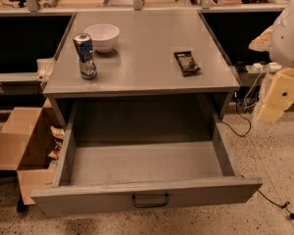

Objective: Place rxbar chocolate into top drawer

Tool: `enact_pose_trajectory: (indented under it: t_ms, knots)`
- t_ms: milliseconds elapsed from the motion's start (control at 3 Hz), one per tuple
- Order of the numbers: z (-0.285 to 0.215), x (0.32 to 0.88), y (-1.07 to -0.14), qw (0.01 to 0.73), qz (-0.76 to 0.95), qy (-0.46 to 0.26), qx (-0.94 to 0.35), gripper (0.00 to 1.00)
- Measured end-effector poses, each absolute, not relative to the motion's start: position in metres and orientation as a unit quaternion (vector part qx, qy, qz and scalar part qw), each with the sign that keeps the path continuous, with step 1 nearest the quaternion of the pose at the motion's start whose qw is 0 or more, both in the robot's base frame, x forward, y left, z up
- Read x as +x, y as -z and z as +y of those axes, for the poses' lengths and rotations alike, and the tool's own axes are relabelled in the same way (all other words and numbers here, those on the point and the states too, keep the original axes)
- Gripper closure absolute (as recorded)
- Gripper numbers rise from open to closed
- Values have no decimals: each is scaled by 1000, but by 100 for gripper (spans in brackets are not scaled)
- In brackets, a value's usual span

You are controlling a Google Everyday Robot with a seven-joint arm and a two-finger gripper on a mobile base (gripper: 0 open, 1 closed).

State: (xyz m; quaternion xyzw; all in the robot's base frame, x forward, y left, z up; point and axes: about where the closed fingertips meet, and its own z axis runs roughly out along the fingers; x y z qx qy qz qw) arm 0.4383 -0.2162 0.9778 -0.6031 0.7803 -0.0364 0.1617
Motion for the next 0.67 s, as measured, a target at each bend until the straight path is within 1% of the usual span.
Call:
enact_pose_trajectory:
  t_ms: [333, 667]
  knots:
    - [-216, 438, -978, 162, 780, 36, -603, 0]
    - [-219, 471, -969, 191, 803, 21, -564, 0]
